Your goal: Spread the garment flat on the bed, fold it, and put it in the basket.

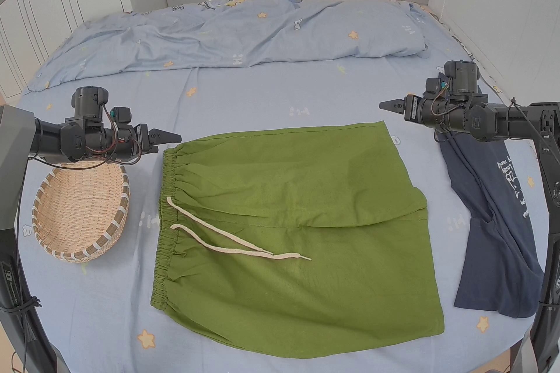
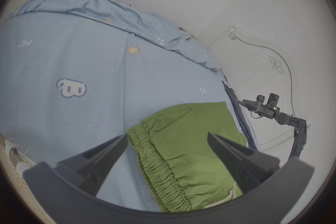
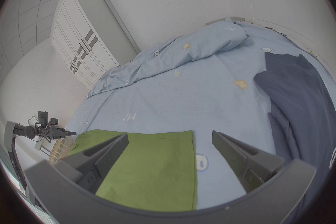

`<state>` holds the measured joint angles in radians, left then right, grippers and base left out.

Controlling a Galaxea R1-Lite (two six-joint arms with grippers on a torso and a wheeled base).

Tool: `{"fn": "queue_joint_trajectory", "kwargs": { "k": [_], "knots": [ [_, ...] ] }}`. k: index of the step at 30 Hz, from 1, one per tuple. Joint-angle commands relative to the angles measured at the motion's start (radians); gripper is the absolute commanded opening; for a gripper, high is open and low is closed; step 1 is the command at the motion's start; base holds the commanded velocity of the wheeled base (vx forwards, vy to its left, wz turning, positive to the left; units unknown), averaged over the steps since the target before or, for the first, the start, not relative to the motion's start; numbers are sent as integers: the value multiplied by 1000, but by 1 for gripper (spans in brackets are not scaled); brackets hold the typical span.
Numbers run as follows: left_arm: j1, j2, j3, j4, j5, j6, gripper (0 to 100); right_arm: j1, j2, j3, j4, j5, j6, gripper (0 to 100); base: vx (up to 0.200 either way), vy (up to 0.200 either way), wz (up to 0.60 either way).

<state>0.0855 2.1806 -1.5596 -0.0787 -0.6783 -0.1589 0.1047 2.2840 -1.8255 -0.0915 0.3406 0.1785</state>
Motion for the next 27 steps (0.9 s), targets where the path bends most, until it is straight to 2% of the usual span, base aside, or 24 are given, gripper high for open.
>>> {"fn": "queue_joint_trajectory", "kwargs": {
  "k": [1, 6, 8, 10, 13, 16, 17, 18, 19, 21, 25, 26, 27],
  "knots": [
    [-1, -4, 10, 0, -1, -1, 100, -5, -15, 14, 3, 3, 2, 100, 0, 0, 0],
    [-3, -122, 78, 2, -1, 1, 100, -19, -164, 124, 19, 12, 29, 100, 0, 0, 0],
    [-26, -203, 130, 5, -1, -5, 100, -19, -259, 219, 72, 5, 82, 100, 0, 0, 0],
    [-38, -272, 200, 11, -1, -14, 100, -16, -356, 324, 139, 14, 111, 100, 0, 0, 0],
    [-63, -363, 343, 5, -3, -42, 100, -13, -452, 499, 162, 15, 119, 100, 0, 0, 0],
    [-64, -421, 466, 0, -14, -50, 100, -10, -537, 658, 144, 31, 121, 100, 0, 0, 0],
    [-63, -460, 550, 4, -15, -47, 100, -7, -583, 752, 125, 55, 121, 100, 0, 0, 0],
    [-63, -460, 550, 4, -15, -47, 100, -7, -583, 752, 125, 55, 121, 100, 0, 0, 0],
    [-56, -513, 682, -6, -20, -47, 100, 1, -635, 891, 98, 89, 122, 100, 0, 0, 0],
    [-36, -556, 786, -12, -27, -48, 100, 12, -670, 994, 64, 103, 122, 100, 0, 0, 0],
    [10, -642, 990, -38, -95, -48, 100, 15, -745, 1183, -14, 104, 124, 100, 0, 0, 0],
    [10, -642, 990, -38, -95, -48, 100, 15, -745, 1183, -14, 104, 124, 100, 0, 0, 0],
    [42, -683, 1083, -76, -153, -48, 100, 9, -781, 1267, -60, 110, 131, 100, 0, 0, 0]
  ]
}}
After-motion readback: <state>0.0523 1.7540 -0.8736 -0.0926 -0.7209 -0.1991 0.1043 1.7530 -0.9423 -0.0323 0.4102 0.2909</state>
